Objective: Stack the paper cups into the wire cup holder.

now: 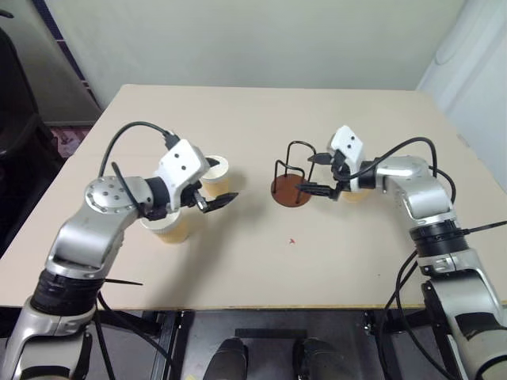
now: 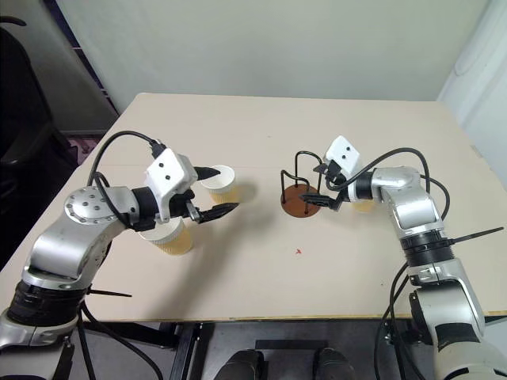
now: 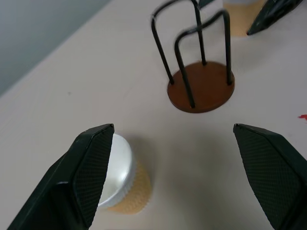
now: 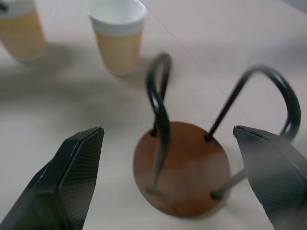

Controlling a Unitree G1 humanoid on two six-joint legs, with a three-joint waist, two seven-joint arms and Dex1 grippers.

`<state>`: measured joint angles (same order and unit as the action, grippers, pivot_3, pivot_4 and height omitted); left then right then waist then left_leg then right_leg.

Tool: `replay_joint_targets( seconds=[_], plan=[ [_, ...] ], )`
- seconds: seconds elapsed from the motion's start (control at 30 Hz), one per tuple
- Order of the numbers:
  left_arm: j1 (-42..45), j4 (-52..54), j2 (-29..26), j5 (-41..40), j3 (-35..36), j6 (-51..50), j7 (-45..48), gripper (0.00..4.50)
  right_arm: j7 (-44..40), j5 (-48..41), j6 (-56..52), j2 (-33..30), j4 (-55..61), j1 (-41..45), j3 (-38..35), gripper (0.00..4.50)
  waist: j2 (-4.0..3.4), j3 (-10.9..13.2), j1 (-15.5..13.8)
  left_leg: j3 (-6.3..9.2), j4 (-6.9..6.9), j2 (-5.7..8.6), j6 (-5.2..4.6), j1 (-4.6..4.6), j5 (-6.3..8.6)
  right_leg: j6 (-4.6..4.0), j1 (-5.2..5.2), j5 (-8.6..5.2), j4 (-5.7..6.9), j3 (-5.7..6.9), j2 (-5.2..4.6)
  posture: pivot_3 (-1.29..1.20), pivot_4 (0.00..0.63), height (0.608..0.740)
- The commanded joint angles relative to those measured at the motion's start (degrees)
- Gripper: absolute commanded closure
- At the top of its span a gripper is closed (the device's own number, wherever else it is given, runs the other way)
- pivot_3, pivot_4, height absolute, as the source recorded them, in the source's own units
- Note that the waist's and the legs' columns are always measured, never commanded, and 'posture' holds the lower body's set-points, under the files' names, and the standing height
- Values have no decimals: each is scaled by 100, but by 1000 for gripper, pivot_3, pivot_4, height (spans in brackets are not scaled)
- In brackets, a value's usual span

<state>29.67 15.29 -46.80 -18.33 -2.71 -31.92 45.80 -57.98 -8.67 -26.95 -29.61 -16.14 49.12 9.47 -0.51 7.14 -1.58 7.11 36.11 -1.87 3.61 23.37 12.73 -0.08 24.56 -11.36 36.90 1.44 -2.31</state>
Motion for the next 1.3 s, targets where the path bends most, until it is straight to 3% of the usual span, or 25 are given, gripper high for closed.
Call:
replay_joint_targets(
  seconds=[0.03, 0.4, 0.57, 0.77, 0.9, 1.0, 1.3],
  plan=[
    [-41, 240, -13, 26, 145, -19, -16, 203, 165, 48, -21, 51, 34, 140, -54, 635, 0, 0, 2, 0, -1, -1, 12, 2, -5, 2, 3, -1, 0, 0, 2, 0, 150, 740],
    [-53, 175, -83, 21, 349, 115, 76, 203, 176, -2, -9, 216, 108, 63, -88, 4466, 1, 0, -9, 3, 2, 0, -34, 3, 11, 6, 4, -2, 11, 0, 2, 0, 150, 740],
    [-238, 459, -379, -720, 1012, 60, 709, 203, -1105, -1027, -294, -387, 1219, -271, -386, 4466, 2, 1, -16, -2, 1, 4, -16, 15, -4, 6, 7, -1, 4, 6, 9, 0, 150, 740],
    [-1121, 880, -1316, -1332, 1428, -1, 2009, 203, -2358, -1815, -609, -1266, 2815, -893, -59, 4466, 4, 0, -12, -10, 3, 7, 21, 20, -7, 14, 2, -16, -7, 5, 17, 0, 150, 740],
    [-1285, 917, -1473, -1161, 1210, 106, 2096, 203, -2356, -1409, -203, -1330, 2905, -1160, 325, 4466, 6, -1, -4, -5, 3, 2, 22, 6, -6, 2, -5, -25, 3, 4, 26, 0, 150, 740],
    [-1164, 931, -1394, -1121, 1086, 64, 1963, 203, -2096, -918, 269, -1193, 2497, -1146, 565, 4466, 6, -1, -5, 4, 3, 2, -41, -7, 6, -47, -16, -43, 7, 4, 21, 0, 150, 740],
    [-1112, 1047, -1352, -1184, 1050, 16, 1813, 203, -2171, -738, 415, -1218, 2349, -1165, 700, 4466, 6, -1, 0, 2, 3, 1, -48, -22, -20, -59, -27, -32, 6, 4, 17, 0, 150, 740]
  ],
)
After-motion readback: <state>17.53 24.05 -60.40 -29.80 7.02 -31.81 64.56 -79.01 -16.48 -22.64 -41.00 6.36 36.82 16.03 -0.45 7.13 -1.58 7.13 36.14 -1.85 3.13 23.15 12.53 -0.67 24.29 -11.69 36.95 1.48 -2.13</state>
